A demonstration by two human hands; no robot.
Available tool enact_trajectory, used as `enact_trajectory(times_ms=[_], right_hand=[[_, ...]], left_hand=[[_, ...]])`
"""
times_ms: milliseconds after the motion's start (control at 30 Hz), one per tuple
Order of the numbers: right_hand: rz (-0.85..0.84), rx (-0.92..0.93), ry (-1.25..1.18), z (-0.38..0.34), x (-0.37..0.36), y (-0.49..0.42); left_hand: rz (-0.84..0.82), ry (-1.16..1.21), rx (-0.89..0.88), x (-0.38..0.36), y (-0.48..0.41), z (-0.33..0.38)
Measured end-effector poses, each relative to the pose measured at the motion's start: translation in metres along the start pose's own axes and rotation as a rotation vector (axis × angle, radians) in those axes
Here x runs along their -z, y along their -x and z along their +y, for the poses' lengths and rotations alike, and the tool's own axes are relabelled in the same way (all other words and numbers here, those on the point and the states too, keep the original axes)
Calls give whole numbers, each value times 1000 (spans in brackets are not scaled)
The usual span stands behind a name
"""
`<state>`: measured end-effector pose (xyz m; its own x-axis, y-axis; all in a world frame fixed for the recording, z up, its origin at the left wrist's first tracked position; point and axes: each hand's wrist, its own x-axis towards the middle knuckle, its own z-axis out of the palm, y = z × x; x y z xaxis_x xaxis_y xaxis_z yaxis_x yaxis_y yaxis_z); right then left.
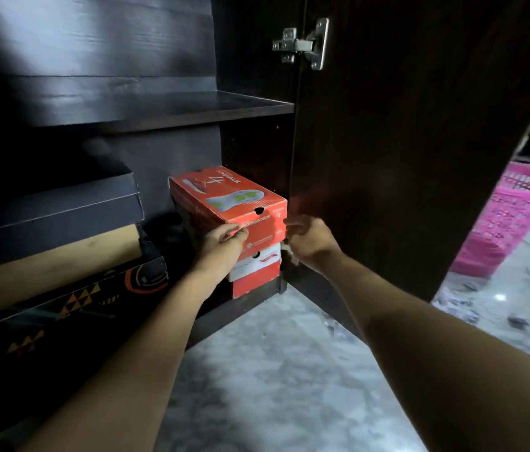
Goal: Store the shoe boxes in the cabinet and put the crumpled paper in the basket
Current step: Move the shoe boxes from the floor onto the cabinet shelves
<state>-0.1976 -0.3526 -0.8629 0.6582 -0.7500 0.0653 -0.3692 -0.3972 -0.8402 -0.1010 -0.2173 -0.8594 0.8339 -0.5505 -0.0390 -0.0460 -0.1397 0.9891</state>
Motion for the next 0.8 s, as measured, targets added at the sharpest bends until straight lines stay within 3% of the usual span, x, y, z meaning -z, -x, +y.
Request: enact_trajectory(times_ms=[200,500,700,800], right_hand=[[116,-87,194,18,70,81],[477,-422,302,92,145,258],[571,-646,313,159,192,349],[571,-792,236,212,208,385]], left_hand=[[-208,-76,-68,-37,51,7],[-667,-34,124,-180,180,3],[-897,-325,-192,-251,260,-15],[-951,-413,-153,-281,289,-55]])
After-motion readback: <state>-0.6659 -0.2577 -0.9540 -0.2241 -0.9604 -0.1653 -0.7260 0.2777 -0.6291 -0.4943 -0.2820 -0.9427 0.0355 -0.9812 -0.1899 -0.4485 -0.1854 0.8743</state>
